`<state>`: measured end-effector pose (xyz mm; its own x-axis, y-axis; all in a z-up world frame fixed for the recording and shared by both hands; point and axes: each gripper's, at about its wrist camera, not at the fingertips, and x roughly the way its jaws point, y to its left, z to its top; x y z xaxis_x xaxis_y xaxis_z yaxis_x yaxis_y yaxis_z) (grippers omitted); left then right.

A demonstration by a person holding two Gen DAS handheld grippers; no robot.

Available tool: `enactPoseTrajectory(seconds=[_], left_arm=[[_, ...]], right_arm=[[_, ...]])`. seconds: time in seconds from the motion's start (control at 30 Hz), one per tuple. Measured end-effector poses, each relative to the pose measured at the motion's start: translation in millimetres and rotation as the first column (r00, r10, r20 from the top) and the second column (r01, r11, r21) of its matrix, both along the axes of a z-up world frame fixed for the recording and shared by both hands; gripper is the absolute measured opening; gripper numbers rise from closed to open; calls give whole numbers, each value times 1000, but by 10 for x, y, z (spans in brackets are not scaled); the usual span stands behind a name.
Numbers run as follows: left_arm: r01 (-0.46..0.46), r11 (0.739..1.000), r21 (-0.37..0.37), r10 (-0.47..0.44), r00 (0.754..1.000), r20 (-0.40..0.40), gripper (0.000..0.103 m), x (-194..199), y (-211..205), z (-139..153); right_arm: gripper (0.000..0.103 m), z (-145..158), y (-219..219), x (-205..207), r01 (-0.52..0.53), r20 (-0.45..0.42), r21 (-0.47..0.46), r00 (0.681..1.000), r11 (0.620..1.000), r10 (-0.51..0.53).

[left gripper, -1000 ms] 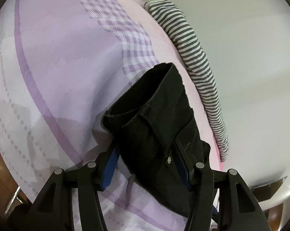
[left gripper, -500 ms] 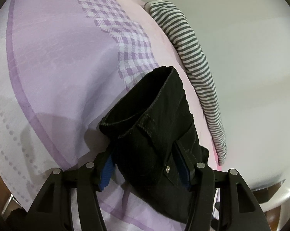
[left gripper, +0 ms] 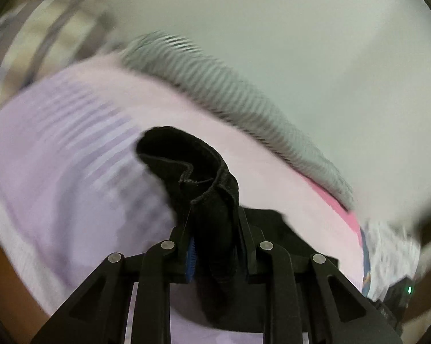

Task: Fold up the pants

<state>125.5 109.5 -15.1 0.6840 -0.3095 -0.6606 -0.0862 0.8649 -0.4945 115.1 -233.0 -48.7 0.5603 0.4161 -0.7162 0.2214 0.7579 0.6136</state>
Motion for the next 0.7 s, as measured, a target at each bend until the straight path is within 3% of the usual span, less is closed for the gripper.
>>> enactPoseTrajectory(seconds=[0.13,0.2,0.3,0.4,0.53,0.7], left_arm=[[177,982,69,-181,982,63,23,159,-733,319],[272,956,107,-281,956,85,23,180,-1132,409],[420,895,154,-437,894,100,23,124,-1766,437],[542,824,167,-555,831,38,23,59,-2301,258],[642,740,200,-640,764,-83,23,-107,-2826,-196],[681,694,234,-656,732,-184,23,-214,-3051,-566]], right_arm=[[74,102,-322,-108,60,21,0,998,998,-60],[75,132,-495,-170,91,31,6,995,996,-91],[75,142,-732,-277,134,38,26,990,991,-135],[75,86,-963,-368,164,31,74,986,984,-166],[77,-31,-1153,-455,189,9,127,981,974,-192],[77,-217,-1230,-470,193,-28,196,981,961,-191]])
